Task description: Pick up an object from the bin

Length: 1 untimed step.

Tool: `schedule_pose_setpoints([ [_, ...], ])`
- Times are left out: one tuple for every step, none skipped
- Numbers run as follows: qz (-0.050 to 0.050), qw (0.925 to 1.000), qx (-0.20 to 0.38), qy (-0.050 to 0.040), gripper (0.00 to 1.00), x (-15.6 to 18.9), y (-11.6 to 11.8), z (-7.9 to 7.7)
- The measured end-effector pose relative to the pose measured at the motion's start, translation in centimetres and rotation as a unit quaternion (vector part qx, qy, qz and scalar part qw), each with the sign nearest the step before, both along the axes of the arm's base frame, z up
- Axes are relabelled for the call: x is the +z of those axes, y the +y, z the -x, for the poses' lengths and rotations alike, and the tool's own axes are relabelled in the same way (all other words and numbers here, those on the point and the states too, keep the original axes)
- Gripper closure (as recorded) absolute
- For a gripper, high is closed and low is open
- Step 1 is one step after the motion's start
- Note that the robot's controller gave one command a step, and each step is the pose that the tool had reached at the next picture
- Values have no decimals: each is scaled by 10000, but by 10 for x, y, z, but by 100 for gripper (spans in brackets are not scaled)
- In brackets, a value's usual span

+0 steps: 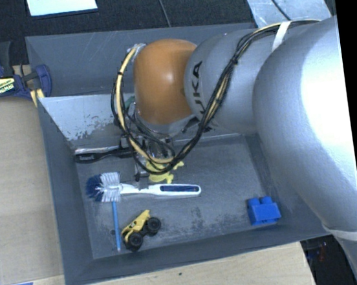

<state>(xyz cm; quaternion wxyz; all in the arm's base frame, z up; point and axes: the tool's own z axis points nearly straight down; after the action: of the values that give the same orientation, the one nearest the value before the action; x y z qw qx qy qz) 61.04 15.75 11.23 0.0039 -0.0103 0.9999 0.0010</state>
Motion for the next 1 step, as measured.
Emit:
schedule_pose_setpoints([
  [24, 9996, 279, -79, 0, -45, 2, 47],
])
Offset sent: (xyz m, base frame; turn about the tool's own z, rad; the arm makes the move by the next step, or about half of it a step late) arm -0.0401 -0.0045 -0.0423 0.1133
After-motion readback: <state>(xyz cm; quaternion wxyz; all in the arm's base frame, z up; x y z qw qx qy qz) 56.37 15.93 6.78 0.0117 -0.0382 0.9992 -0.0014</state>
